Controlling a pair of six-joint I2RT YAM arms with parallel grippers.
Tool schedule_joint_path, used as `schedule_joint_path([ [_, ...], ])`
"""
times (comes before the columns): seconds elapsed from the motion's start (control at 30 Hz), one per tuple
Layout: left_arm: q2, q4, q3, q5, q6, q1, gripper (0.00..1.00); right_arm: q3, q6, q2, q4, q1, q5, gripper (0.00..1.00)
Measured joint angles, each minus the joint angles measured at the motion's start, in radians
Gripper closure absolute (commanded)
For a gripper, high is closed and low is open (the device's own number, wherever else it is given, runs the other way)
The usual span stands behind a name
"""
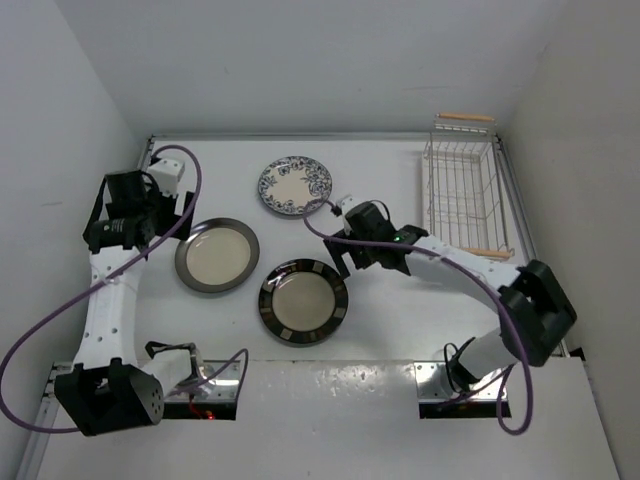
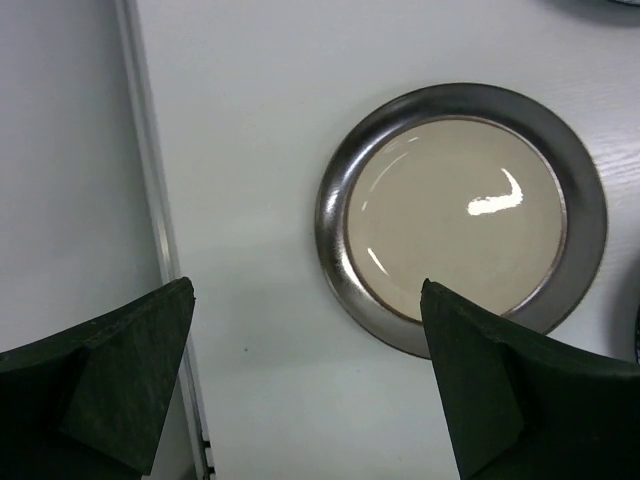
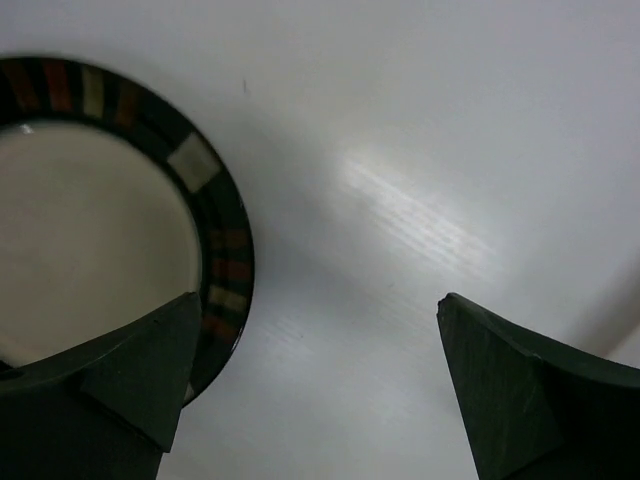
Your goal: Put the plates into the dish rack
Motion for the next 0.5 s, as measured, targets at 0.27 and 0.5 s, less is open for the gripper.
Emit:
schedule_joint_path([
  [0.27,-0.085,0.011,-0.042,-0.112,-0.06,0.043,0.0,-0.143,0.137,0.191,0.081,-0.021,-0.231,0.26],
  [0.5,-0.085,0.014,-0.105,-0.113,-0.069,0.043,0.0,-0.211,0.26,0.265,0.337,-0.063,-0.491,0.57],
])
